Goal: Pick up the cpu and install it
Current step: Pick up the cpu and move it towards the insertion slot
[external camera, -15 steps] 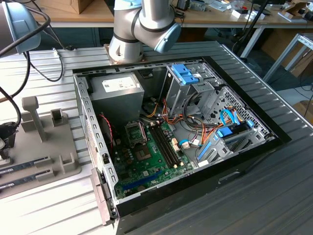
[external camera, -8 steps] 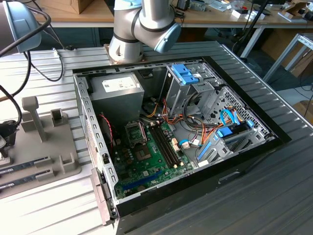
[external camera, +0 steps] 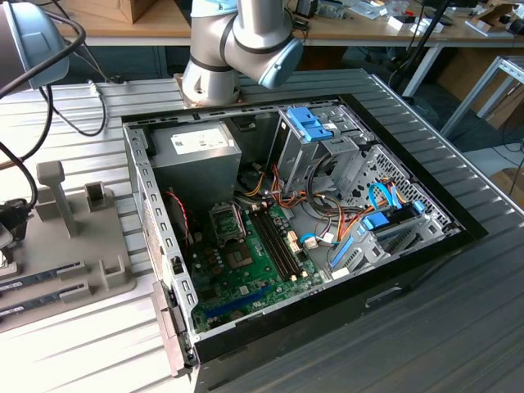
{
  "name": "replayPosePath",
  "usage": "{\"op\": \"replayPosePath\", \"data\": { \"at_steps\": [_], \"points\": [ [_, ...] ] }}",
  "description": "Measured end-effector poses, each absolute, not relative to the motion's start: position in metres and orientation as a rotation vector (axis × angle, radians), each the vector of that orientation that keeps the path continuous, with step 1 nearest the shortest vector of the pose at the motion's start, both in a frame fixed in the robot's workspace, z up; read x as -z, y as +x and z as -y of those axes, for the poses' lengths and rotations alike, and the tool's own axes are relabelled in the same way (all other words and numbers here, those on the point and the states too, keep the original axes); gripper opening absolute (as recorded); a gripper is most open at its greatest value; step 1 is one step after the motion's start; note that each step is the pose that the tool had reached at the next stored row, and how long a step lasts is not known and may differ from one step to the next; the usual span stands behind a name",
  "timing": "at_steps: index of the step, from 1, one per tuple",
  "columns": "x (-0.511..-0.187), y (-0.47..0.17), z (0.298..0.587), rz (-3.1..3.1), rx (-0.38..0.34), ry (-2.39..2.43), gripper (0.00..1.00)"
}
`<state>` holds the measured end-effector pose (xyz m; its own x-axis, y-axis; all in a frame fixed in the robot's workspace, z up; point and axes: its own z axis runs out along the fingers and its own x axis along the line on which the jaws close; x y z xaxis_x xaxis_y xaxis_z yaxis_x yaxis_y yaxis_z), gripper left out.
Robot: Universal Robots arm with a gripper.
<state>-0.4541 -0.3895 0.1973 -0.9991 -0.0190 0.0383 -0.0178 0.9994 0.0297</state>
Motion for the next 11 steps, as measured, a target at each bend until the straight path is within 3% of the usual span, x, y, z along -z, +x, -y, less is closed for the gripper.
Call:
{"op": "replayPosePath", "data": {
  "at_steps": [11],
  "points": [
    [-0.1928, -0.4528, 0.3895, 3.102, 0.050, 0.030, 0.54]
  ]
}}
